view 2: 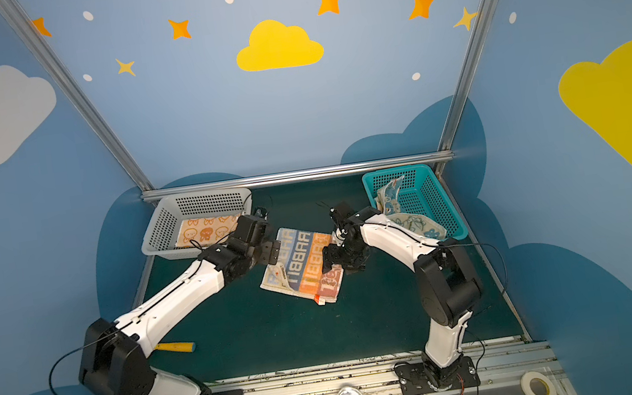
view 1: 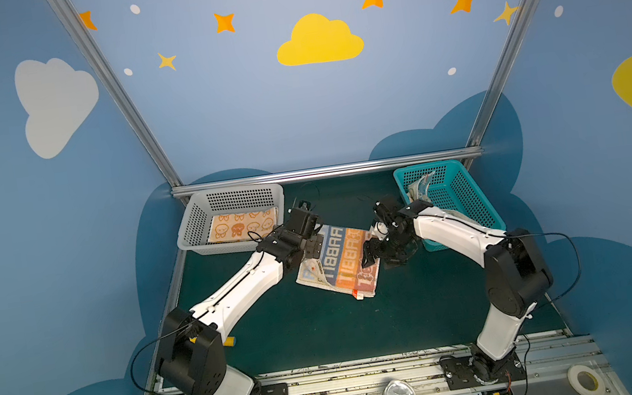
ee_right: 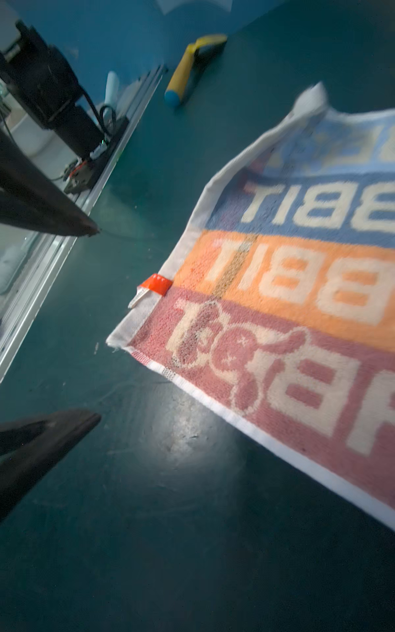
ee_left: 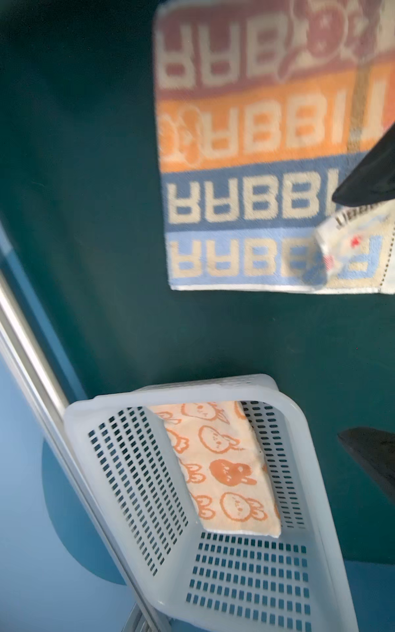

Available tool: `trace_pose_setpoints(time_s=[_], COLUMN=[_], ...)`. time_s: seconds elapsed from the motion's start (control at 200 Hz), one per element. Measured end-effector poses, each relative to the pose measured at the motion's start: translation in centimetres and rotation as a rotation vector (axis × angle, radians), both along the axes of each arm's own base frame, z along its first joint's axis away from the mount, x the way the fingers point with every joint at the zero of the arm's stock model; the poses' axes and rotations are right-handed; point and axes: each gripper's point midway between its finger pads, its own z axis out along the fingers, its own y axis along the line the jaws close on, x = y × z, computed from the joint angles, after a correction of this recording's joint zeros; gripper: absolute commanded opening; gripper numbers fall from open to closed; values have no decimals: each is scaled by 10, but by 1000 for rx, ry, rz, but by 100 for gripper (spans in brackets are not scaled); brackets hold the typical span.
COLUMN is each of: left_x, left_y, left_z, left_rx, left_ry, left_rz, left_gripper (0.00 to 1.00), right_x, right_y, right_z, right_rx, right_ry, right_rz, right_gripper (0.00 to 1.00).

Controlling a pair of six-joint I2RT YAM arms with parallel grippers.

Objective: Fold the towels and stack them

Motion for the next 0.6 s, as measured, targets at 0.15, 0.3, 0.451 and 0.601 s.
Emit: trace_pose_setpoints(time_s=[0.15, 0.3, 0.451, 0.601], left_x=[9, 14, 12, -1], left_y=[-10, -29, -53, -62], left_z=[7, -25, -68, -120], left_rx=[-144, -294, -405, -456], left_ry=[27, 151, 284, 423], left_rz=[6, -2, -23, 0], left_gripper=[100, 100, 100, 100], right_x=[13, 19, 21, 23], right_y=[5, 22, 30, 26], right_z=[0, -21, -49, -65], right_rx=[62, 118, 130, 119], right_ry=[17, 79, 145, 188], right_rz=[-39, -55, -70, -85], right_gripper=[85, 85, 86, 87])
